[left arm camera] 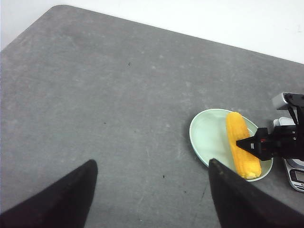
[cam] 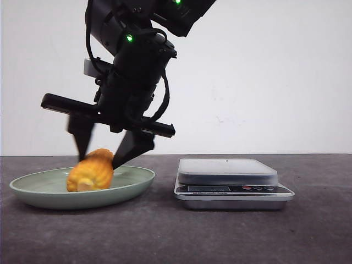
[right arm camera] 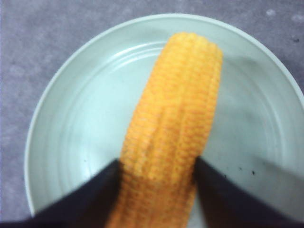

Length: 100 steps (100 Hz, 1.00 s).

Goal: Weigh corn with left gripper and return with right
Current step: 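Carry the corn with the right gripper back onto the green plate, then open the right gripper and lift it away from the plate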

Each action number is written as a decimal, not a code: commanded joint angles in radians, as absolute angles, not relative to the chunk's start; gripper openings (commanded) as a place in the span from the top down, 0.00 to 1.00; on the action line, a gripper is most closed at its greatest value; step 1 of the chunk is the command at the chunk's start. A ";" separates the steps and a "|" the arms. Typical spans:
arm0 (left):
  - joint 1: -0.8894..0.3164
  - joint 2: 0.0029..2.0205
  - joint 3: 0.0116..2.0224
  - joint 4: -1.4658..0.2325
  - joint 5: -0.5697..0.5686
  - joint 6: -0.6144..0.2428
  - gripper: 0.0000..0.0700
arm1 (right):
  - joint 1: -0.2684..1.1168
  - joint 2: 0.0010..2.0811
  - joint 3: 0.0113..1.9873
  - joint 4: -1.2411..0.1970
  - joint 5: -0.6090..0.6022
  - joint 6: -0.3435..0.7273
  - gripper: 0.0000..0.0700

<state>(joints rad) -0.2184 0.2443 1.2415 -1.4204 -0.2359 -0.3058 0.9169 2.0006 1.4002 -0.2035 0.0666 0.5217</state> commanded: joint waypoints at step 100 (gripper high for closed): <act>-0.219 0.244 1.254 -1.445 -0.234 -0.299 0.38 | 0.311 0.918 1.501 -1.000 0.046 0.085 0.27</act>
